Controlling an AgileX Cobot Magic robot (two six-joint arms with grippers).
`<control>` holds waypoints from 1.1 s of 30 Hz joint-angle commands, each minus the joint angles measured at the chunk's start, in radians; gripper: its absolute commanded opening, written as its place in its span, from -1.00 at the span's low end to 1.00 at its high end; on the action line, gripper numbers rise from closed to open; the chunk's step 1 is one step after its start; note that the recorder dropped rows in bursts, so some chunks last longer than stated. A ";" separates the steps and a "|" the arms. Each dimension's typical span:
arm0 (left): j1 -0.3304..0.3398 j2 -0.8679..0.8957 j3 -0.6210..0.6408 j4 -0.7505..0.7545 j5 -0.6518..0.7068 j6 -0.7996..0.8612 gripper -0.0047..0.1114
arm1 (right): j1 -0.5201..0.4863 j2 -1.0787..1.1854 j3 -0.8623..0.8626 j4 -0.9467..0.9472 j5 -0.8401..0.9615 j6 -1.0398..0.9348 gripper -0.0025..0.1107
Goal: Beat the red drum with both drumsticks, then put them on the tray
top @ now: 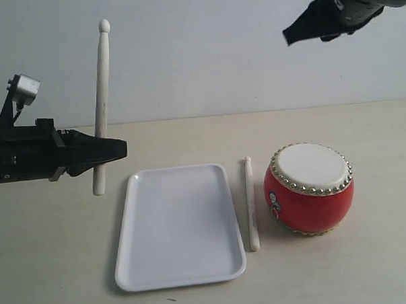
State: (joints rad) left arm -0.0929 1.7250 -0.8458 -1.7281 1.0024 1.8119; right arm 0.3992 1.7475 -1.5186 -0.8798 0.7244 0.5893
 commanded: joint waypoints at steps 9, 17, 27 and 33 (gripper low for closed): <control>0.004 -0.008 -0.005 -0.016 -0.010 -0.076 -0.92 | 0.035 0.041 -0.031 0.880 0.489 -0.448 -0.27; 0.004 -0.008 -0.005 -0.016 -0.015 -0.085 -0.92 | 0.206 0.065 0.016 0.950 0.322 -0.350 -0.27; 0.004 -0.008 -0.005 -0.016 -0.005 -0.088 -0.92 | 0.218 0.198 0.016 0.986 0.271 -0.115 -0.27; 0.004 -0.008 -0.005 -0.016 0.003 -0.090 -0.92 | 0.218 0.247 0.016 0.917 0.272 -0.050 -0.27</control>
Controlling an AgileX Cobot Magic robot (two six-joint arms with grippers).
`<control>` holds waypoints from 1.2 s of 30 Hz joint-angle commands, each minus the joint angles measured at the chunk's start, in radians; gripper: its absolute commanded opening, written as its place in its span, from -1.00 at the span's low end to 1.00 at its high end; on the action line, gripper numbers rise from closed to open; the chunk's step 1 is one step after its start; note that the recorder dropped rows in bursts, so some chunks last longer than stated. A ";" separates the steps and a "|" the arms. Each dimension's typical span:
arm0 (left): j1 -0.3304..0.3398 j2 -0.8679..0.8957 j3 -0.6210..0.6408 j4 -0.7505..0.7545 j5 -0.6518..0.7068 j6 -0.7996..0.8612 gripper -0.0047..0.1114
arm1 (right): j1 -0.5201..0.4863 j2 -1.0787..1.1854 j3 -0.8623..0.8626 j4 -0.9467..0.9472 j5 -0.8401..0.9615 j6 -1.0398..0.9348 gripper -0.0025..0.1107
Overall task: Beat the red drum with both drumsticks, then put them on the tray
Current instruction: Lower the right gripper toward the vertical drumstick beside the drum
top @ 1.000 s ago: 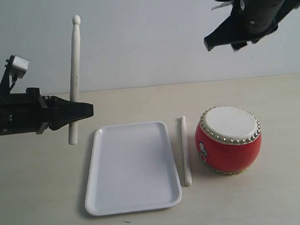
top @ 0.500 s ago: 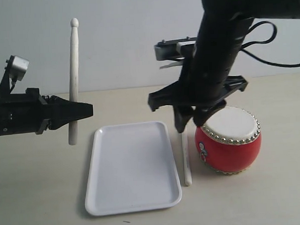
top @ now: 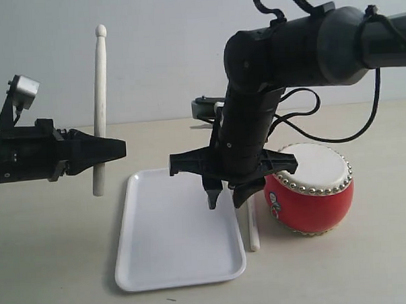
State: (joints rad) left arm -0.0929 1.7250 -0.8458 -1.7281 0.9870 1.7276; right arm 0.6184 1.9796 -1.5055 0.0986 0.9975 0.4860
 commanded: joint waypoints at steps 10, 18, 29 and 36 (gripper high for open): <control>0.004 -0.008 -0.014 -0.016 0.040 -0.011 -0.92 | 0.069 0.050 0.003 -0.234 -0.013 0.219 -0.20; 0.004 -0.008 -0.018 -0.016 0.063 -0.023 -0.92 | 0.091 0.070 0.003 -0.271 -0.024 0.279 -0.44; 0.004 -0.008 -0.018 -0.016 0.063 -0.023 -0.92 | 0.147 0.077 0.005 -0.425 -0.001 0.442 -0.87; 0.004 -0.008 -0.018 -0.016 0.063 -0.023 -0.92 | 0.149 0.083 0.058 -0.435 0.018 0.461 -0.56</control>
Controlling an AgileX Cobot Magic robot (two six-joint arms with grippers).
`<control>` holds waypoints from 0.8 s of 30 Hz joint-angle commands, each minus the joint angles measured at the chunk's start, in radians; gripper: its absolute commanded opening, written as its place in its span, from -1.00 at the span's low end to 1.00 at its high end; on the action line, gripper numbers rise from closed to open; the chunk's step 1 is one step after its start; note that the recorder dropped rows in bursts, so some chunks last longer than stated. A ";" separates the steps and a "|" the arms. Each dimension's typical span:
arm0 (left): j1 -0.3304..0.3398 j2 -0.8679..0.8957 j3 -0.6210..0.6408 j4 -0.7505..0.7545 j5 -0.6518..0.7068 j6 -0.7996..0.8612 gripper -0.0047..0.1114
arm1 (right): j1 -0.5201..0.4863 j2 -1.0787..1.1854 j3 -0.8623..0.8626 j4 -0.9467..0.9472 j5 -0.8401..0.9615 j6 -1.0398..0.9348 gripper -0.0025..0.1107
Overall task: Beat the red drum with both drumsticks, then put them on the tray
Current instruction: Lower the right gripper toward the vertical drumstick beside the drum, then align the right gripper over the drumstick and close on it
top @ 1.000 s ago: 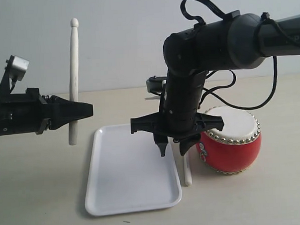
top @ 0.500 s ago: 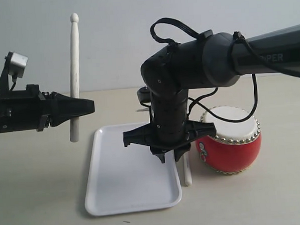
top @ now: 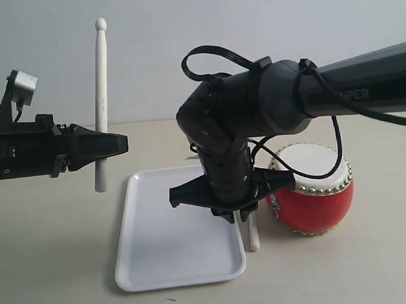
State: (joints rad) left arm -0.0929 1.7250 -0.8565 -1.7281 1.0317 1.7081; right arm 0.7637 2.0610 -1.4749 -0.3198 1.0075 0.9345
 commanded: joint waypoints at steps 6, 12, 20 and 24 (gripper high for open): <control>0.004 -0.008 -0.007 -0.016 0.019 -0.004 -0.92 | 0.004 0.003 0.042 -0.024 -0.022 0.041 -0.55; 0.004 -0.008 -0.007 -0.016 0.019 -0.004 -0.92 | 0.004 0.018 0.042 -0.039 -0.009 0.082 -0.55; 0.004 -0.008 -0.007 -0.016 0.019 -0.004 -0.92 | 0.004 0.034 0.058 -0.044 -0.023 0.145 -0.55; 0.004 -0.008 -0.007 -0.016 0.019 -0.004 -0.92 | 0.004 0.034 0.083 -0.067 -0.020 0.156 -0.55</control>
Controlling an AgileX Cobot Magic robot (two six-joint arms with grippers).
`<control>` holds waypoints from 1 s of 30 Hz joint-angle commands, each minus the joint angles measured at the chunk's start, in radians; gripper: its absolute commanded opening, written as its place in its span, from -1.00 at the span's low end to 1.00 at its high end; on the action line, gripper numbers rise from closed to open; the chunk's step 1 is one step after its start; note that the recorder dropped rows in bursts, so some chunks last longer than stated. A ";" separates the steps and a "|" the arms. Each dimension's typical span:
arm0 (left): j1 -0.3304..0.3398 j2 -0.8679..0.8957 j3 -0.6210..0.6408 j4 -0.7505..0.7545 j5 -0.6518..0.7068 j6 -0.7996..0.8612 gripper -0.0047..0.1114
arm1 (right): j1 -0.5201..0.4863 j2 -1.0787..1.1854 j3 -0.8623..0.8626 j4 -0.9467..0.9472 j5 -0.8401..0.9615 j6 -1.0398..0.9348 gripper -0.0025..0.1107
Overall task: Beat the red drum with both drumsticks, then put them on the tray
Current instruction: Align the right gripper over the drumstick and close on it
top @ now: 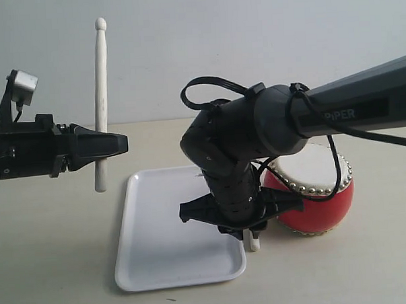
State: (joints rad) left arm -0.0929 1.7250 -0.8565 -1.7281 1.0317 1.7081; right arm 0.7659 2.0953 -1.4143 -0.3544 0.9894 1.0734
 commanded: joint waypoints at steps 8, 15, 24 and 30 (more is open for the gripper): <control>0.004 -0.008 -0.007 -0.016 0.019 -0.004 -0.92 | 0.002 0.000 0.023 -0.068 -0.017 0.029 -0.55; 0.004 -0.008 -0.007 -0.016 0.019 -0.004 -0.92 | 0.002 0.002 0.023 -0.083 -0.017 0.039 -0.55; 0.004 -0.008 -0.007 -0.016 0.019 -0.008 -0.92 | 0.002 0.016 0.023 -0.096 -0.019 0.035 -0.55; 0.004 -0.008 -0.007 -0.016 0.019 -0.012 -0.92 | 0.002 0.016 0.023 -0.102 -0.019 0.035 -0.55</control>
State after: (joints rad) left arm -0.0929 1.7250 -0.8565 -1.7281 1.0317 1.7044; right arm 0.7659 2.1120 -1.3953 -0.4410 0.9741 1.1094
